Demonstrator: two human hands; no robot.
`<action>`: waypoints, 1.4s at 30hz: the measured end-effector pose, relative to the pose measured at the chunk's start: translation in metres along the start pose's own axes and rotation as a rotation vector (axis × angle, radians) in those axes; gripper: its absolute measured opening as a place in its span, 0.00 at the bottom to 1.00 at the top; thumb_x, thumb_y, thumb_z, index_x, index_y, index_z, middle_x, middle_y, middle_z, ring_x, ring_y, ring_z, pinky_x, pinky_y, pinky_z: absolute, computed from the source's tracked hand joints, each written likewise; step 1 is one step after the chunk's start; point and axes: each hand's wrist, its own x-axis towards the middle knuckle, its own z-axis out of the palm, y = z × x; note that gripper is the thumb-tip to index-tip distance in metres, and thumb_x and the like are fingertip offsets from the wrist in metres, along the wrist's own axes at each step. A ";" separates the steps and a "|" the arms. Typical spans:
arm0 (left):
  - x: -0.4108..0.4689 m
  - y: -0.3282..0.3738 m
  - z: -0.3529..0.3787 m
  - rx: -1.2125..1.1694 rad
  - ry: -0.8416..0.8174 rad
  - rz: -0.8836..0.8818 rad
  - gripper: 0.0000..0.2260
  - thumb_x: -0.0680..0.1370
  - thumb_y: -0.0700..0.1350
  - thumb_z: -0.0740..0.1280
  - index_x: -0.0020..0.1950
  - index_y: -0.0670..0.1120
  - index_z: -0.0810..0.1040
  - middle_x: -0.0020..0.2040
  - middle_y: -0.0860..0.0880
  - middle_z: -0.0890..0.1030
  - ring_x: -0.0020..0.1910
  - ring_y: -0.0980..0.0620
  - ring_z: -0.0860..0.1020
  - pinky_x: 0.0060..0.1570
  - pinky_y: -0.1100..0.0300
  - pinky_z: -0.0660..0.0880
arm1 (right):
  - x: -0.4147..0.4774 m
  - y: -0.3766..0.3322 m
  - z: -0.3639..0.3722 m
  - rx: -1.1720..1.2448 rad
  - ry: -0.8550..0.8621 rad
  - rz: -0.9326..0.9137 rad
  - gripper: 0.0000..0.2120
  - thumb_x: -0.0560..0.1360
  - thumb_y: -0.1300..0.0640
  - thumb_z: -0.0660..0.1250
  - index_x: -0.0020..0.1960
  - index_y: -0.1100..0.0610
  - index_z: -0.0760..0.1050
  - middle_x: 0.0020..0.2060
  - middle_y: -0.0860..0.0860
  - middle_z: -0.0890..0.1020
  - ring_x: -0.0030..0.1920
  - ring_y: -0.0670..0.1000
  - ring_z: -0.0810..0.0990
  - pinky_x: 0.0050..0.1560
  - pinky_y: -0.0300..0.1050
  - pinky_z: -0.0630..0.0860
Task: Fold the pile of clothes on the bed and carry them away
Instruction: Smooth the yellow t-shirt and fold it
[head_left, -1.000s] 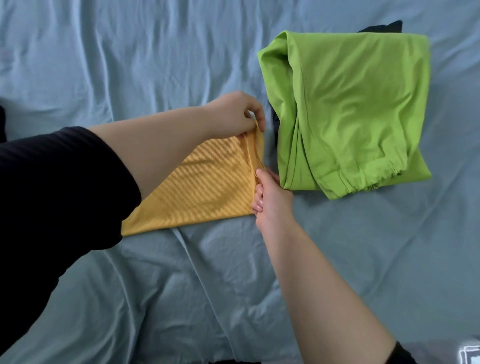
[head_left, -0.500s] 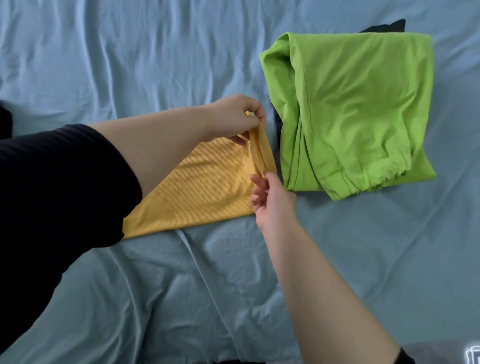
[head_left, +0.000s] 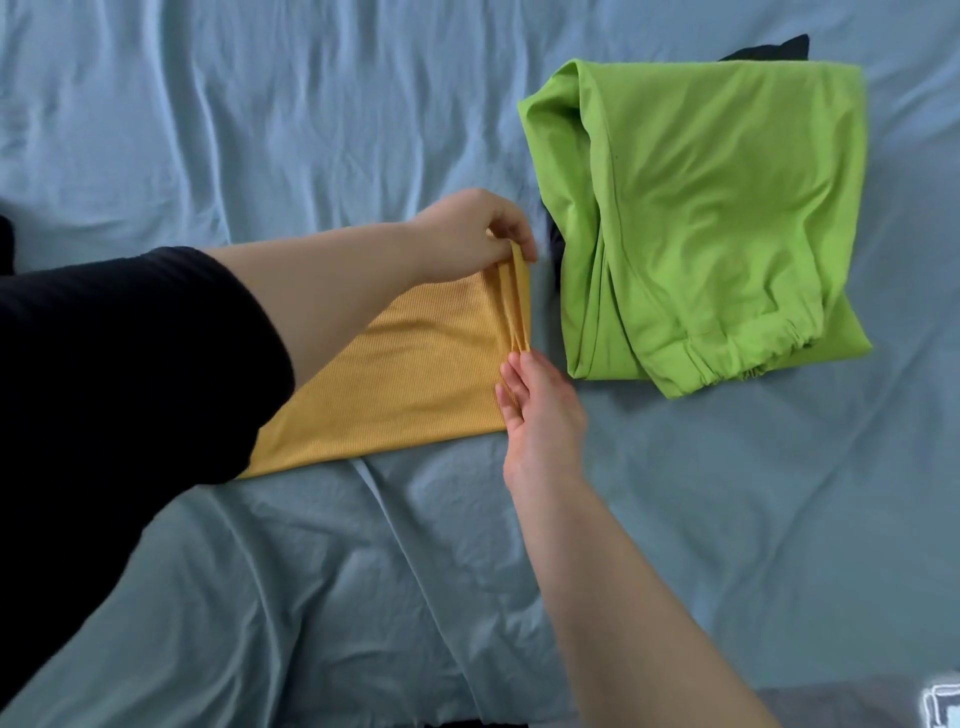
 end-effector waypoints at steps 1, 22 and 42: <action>-0.004 -0.004 -0.003 0.050 0.000 0.013 0.14 0.74 0.37 0.63 0.48 0.55 0.83 0.49 0.53 0.82 0.38 0.66 0.76 0.44 0.69 0.72 | 0.001 0.001 0.000 -0.045 0.003 -0.024 0.08 0.74 0.60 0.71 0.53 0.61 0.80 0.44 0.54 0.84 0.43 0.47 0.83 0.44 0.39 0.79; -0.076 -0.062 0.044 0.882 -0.170 0.063 0.29 0.80 0.64 0.42 0.75 0.60 0.30 0.78 0.53 0.33 0.77 0.52 0.36 0.74 0.40 0.41 | -0.001 0.004 -0.061 -1.754 -0.090 -0.677 0.26 0.79 0.40 0.55 0.75 0.37 0.53 0.51 0.52 0.70 0.50 0.56 0.76 0.44 0.49 0.73; -0.287 -0.171 0.030 -0.541 0.750 -0.790 0.24 0.76 0.43 0.68 0.70 0.44 0.67 0.65 0.44 0.67 0.58 0.47 0.74 0.63 0.57 0.69 | -0.080 0.149 0.144 -1.698 -0.701 -0.646 0.08 0.77 0.55 0.64 0.50 0.57 0.80 0.48 0.55 0.84 0.50 0.57 0.80 0.47 0.45 0.74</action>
